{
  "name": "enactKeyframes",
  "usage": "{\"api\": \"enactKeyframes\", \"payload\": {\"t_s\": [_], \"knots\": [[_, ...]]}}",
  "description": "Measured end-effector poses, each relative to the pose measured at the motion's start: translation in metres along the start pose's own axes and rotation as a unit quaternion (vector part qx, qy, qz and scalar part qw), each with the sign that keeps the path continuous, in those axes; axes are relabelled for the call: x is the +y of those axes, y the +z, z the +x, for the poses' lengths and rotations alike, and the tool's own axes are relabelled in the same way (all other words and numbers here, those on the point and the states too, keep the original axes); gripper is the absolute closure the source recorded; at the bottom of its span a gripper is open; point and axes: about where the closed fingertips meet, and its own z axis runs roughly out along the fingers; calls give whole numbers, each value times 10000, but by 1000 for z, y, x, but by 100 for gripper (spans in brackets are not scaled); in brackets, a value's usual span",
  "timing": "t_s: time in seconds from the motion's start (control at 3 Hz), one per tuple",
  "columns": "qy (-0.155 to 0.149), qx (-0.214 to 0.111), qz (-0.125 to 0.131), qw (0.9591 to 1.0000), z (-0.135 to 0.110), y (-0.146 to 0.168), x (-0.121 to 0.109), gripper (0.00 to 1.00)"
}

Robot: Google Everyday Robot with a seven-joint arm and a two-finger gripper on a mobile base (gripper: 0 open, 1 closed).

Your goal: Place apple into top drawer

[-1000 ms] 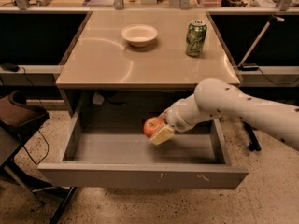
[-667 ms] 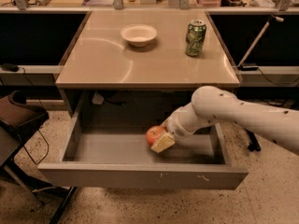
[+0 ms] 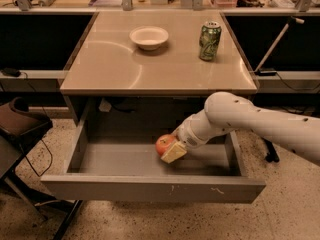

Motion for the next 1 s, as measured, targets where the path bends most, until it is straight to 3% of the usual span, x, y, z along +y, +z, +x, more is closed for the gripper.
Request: {"api": "enactKeyframes", "payload": {"t_s": [0.67, 1.0], "knots": [[0, 0, -1, 10000, 0, 0, 0, 11], [0, 0, -1, 10000, 0, 0, 0, 0]]}}
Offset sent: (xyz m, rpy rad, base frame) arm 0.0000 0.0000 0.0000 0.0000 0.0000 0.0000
